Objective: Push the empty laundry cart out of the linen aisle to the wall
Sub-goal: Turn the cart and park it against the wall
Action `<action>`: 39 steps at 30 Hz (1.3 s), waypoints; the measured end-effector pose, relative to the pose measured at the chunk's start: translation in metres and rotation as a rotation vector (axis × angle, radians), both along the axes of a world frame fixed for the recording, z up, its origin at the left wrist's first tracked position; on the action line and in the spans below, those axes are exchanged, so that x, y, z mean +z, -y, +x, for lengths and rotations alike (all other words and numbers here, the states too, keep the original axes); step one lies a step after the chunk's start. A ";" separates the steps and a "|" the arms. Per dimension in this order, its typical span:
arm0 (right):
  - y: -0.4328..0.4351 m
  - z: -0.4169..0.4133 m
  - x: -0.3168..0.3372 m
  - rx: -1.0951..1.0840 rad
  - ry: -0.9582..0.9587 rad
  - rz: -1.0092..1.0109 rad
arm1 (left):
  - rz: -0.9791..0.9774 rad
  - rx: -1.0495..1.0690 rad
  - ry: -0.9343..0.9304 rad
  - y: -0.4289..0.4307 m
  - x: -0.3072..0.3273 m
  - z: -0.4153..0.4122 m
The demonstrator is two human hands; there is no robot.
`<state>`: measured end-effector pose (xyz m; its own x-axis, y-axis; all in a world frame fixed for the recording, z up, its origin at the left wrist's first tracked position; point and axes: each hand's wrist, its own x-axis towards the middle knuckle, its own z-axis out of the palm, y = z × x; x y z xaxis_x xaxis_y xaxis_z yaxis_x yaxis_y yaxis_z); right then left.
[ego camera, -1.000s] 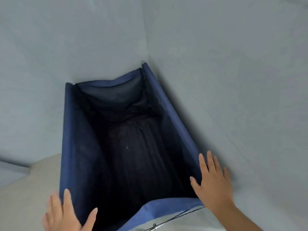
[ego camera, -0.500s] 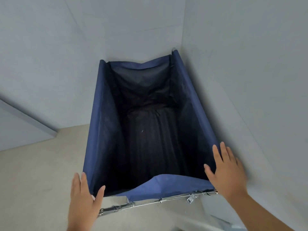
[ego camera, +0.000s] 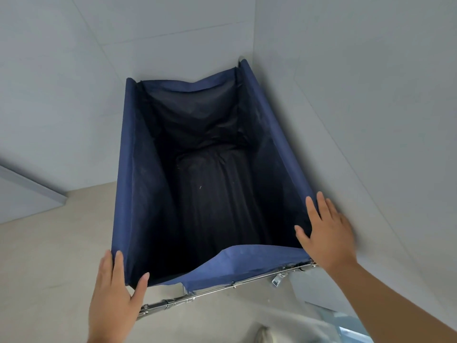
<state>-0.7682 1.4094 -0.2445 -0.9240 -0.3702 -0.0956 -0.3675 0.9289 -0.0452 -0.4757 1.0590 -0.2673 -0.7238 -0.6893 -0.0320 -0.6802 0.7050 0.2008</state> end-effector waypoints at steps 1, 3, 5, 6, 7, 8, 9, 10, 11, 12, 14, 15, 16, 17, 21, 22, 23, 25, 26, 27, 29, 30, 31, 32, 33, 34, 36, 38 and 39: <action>0.000 0.000 0.001 0.000 0.004 0.009 | -0.012 -0.010 0.006 0.003 0.001 -0.002; 0.000 0.000 0.002 -0.003 0.014 0.022 | -0.036 -0.044 0.035 0.006 0.006 -0.010; 0.001 0.000 0.003 -0.012 0.021 0.017 | -0.059 -0.089 0.051 0.006 0.014 -0.025; 0.001 0.000 0.003 -0.022 0.025 0.009 | -0.063 -0.119 0.042 0.002 0.019 -0.035; 0.003 0.000 0.004 -0.037 0.027 0.000 | -0.062 -0.160 0.025 -0.003 0.024 -0.047; 0.006 0.000 0.005 -0.054 0.024 -0.013 | -0.057 -0.210 0.009 -0.009 0.028 -0.062; 0.011 0.000 0.006 -0.072 0.020 -0.029 | -0.049 -0.268 -0.004 -0.017 0.031 -0.079; 0.016 -0.001 0.007 -0.090 0.023 -0.045 | -0.043 -0.333 -0.011 -0.024 0.034 -0.097; 0.021 -0.001 0.008 -0.113 0.037 -0.058 | -0.038 -0.408 -0.013 -0.031 0.036 -0.118; 0.025 -0.001 0.008 -0.142 0.056 -0.070 | -0.036 -0.487 -0.009 -0.038 0.038 -0.139; 0.031 -0.001 0.006 -0.203 0.096 -0.102 | -0.045 -0.654 0.009 -0.053 0.041 -0.187; 0.034 0.000 0.005 -0.232 0.119 -0.118 | -0.048 -0.737 0.022 -0.061 0.042 -0.212; 0.035 0.001 0.003 -0.258 0.140 -0.135 | -0.050 -0.817 0.041 -0.068 0.042 -0.237; 0.037 0.001 0.002 -0.283 0.149 -0.152 | -0.059 -0.893 0.062 -0.076 0.043 -0.264; 0.041 0.005 -0.003 -0.335 0.143 -0.178 | -0.126 -1.134 0.136 -0.107 0.044 -0.361; 0.042 0.007 -0.004 -0.343 0.143 -0.174 | -0.137 -1.181 0.162 -0.113 0.042 -0.380; 0.044 0.009 -0.005 -0.353 0.144 -0.168 | -0.137 -1.217 0.195 -0.117 0.039 -0.396; 0.046 0.016 -0.005 -0.367 0.137 -0.147 | -0.103 -1.232 0.262 -0.119 0.033 -0.424; 0.047 0.019 -0.004 -0.373 0.126 -0.141 | -0.079 -1.218 0.284 -0.118 0.031 -0.436; 0.047 0.023 -0.004 -0.381 0.100 -0.143 | -0.062 -1.202 0.289 -0.115 0.028 -0.445; 0.048 0.032 -0.008 -0.388 0.034 -0.139 | -0.045 -1.199 0.277 -0.109 0.024 -0.456; 0.050 0.036 -0.009 -0.388 0.023 -0.130 | -0.040 -1.212 0.263 -0.107 0.021 -0.458; 0.052 0.040 -0.010 -0.389 0.013 -0.122 | -0.032 -1.226 0.245 -0.106 0.018 -0.458; 0.053 0.042 -0.010 -0.394 0.011 -0.116 | -0.018 -1.236 0.226 -0.105 0.015 -0.456; 0.055 0.044 -0.010 -0.404 0.009 -0.112 | -0.003 -1.241 0.211 -0.105 0.013 -0.454; 0.056 0.045 -0.008 -0.414 0.014 -0.105 | 0.010 -1.246 0.203 -0.104 0.012 -0.453; 0.056 0.045 -0.005 -0.424 0.018 -0.094 | 0.023 -1.250 0.202 -0.104 0.011 -0.453; 0.055 0.045 -0.005 -0.426 0.015 -0.088 | 0.024 -1.252 0.207 -0.106 0.013 -0.455; 0.054 0.045 -0.005 -0.426 0.015 -0.085 | 0.023 -1.254 0.209 -0.107 0.013 -0.455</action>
<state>-0.7232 1.3555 -0.2491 -0.9948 0.0366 -0.0955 0.0490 0.9903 -0.1301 -0.9308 1.1660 -0.2541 -0.8565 0.4639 -0.2265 0.4279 0.8834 0.1910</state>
